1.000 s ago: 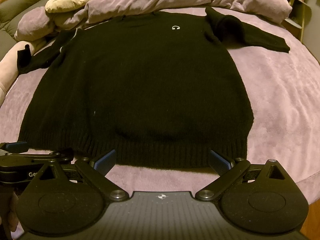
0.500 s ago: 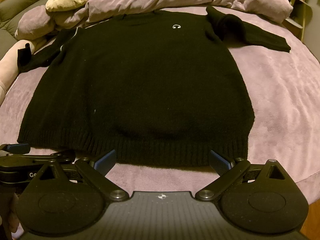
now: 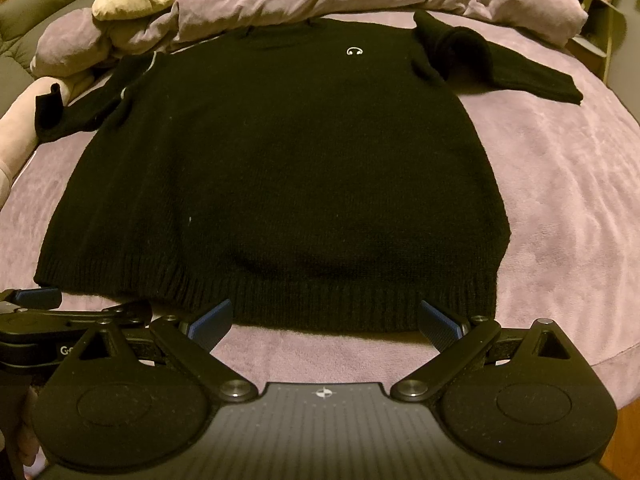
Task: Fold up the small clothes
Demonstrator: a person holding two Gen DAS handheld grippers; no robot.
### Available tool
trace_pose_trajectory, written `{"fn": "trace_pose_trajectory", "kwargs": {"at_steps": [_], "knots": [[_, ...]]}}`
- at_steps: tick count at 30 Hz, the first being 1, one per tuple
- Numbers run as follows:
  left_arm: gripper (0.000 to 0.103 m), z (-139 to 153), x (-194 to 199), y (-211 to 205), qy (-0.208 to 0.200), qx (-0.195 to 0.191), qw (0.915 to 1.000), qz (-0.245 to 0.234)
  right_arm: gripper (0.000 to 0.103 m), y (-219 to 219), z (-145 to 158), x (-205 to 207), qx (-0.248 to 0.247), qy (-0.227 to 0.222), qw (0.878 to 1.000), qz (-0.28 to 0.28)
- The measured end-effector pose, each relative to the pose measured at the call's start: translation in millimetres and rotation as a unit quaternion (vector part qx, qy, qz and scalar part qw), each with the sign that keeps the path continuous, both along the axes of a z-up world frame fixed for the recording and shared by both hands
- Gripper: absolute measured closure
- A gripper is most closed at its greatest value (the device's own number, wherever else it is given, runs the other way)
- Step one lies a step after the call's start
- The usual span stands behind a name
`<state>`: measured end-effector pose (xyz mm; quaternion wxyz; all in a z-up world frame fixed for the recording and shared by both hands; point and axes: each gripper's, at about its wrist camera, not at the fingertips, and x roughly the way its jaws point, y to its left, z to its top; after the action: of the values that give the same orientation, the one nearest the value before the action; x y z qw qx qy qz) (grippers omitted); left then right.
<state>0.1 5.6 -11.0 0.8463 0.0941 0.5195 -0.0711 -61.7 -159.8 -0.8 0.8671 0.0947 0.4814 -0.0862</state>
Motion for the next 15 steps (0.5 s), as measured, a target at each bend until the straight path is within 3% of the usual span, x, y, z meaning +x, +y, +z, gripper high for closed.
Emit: {"fn": "trace_pose_trajectory", "kwargs": {"at_steps": [15], "knots": [[0.000, -0.1, 1.5, -0.4, 0.003, -0.001, 1.0000, 0.001, 0.004, -2.3, 1.6, 1.4, 0.002, 0.003, 1.000, 0.002]]}}
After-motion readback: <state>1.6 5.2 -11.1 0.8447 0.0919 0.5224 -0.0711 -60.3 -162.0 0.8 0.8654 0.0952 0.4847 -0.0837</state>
